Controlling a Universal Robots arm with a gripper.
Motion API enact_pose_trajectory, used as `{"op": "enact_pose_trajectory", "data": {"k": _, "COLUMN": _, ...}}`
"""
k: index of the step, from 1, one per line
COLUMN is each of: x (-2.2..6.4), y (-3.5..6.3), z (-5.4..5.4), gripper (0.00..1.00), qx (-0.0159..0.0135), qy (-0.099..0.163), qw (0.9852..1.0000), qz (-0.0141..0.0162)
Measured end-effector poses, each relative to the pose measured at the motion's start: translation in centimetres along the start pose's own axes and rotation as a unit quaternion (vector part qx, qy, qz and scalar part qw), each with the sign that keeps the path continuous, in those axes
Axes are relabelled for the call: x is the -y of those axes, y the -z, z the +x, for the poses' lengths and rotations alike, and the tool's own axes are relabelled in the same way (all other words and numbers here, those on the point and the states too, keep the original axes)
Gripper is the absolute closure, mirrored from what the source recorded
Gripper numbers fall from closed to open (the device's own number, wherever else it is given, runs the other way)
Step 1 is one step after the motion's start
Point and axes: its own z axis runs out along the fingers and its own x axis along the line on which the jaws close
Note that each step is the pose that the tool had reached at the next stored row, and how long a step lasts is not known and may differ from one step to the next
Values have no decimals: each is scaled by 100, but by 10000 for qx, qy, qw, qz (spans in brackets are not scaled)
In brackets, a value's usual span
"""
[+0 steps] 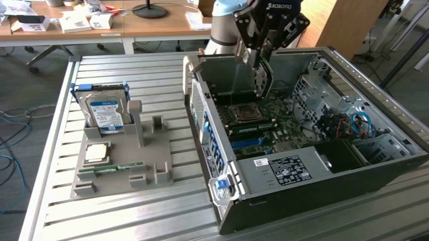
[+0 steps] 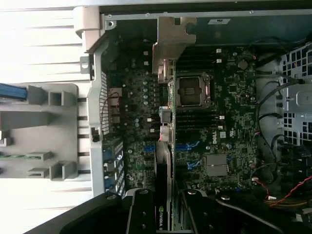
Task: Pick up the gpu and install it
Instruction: 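Pick up the gpu and move the gpu toward the slot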
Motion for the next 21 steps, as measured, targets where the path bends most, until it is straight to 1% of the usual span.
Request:
{"op": "enact_pose_trajectory", "data": {"k": 9, "x": -12, "y": -1, "z": -177, "gripper": 74, "qx": 0, "qy": -1, "qw": 10000, "qz": 0}}
{"op": "enact_pose_trajectory", "data": {"k": 21, "x": -27, "y": -2, "z": -387, "gripper": 74, "qx": 0, "qy": 0, "qw": 10000, "qz": 0}}
